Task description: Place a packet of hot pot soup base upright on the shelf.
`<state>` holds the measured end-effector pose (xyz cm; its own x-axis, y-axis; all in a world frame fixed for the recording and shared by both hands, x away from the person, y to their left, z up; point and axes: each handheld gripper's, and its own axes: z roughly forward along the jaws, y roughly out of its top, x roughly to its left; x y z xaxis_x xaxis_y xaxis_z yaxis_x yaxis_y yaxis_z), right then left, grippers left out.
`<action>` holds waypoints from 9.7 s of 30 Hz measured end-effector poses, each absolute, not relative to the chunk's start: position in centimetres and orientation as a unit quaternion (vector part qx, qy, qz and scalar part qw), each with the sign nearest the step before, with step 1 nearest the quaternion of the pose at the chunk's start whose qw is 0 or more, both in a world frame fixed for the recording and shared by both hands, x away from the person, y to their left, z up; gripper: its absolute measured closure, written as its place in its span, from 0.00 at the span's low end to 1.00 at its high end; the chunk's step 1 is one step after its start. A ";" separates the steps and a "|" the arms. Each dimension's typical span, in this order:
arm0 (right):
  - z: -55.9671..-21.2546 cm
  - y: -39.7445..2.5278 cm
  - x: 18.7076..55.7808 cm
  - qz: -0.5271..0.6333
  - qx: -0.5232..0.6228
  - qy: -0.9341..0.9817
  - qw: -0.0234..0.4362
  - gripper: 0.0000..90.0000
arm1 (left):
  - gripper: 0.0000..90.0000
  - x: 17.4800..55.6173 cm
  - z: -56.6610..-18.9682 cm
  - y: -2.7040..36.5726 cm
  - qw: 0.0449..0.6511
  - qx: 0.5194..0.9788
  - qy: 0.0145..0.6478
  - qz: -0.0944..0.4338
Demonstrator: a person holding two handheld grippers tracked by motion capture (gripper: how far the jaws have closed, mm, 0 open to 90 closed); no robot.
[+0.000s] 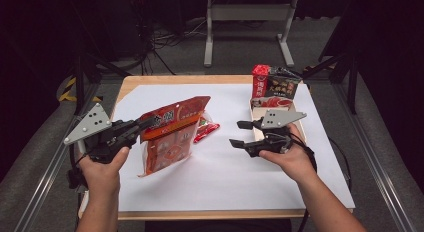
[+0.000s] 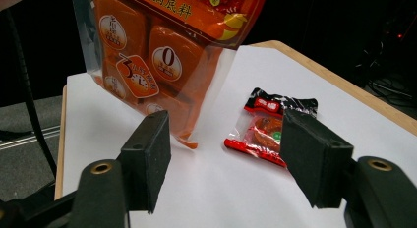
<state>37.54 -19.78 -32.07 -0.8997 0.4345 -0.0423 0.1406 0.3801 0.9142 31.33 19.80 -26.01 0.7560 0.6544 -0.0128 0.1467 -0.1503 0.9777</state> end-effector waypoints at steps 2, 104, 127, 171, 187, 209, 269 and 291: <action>-32.0 -19.4 37.8 0.528 0.173 0.820 0.140 0.40 | 1.00 31.3 -25.9 19.6 0.594 0.727 0.270 0.217; -25.7 -21.6 38.7 0.448 0.142 0.879 0.076 0.79 | 0.44 34.6 -28.4 18.5 0.588 0.741 0.291 0.142; -23.2 -24.5 39.9 0.455 0.175 0.867 0.103 0.80 | 0.41 35.9 -29.9 19.6 0.552 0.749 0.324 0.167; -23.1 -33.1 41.4 0.449 0.278 0.828 0.187 0.79 | 0.40 37.7 -32.2 21.2 0.509 0.760 0.362 0.180; -23.9 -34.8 42.0 0.445 0.308 0.814 0.210 0.79 | 0.40 37.8 -32.3 21.1 0.508 0.764 0.358 0.175; -27.4 -34.8 43.5 0.417 0.335 0.822 0.196 0.79 | 0.40 37.7 -32.3 21.2 0.508 0.766 0.354 0.174; -30.3 -31.7 43.6 0.282 0.400 0.846 0.211 0.79 | 0.39 37.7 -32.3 21.3 0.507 0.764 0.359 0.171; -31.9 -34.5 44.1 0.349 0.406 0.819 0.207 0.72 | 0.39 37.8 -32.4 21.2 0.512 0.764 0.353 0.171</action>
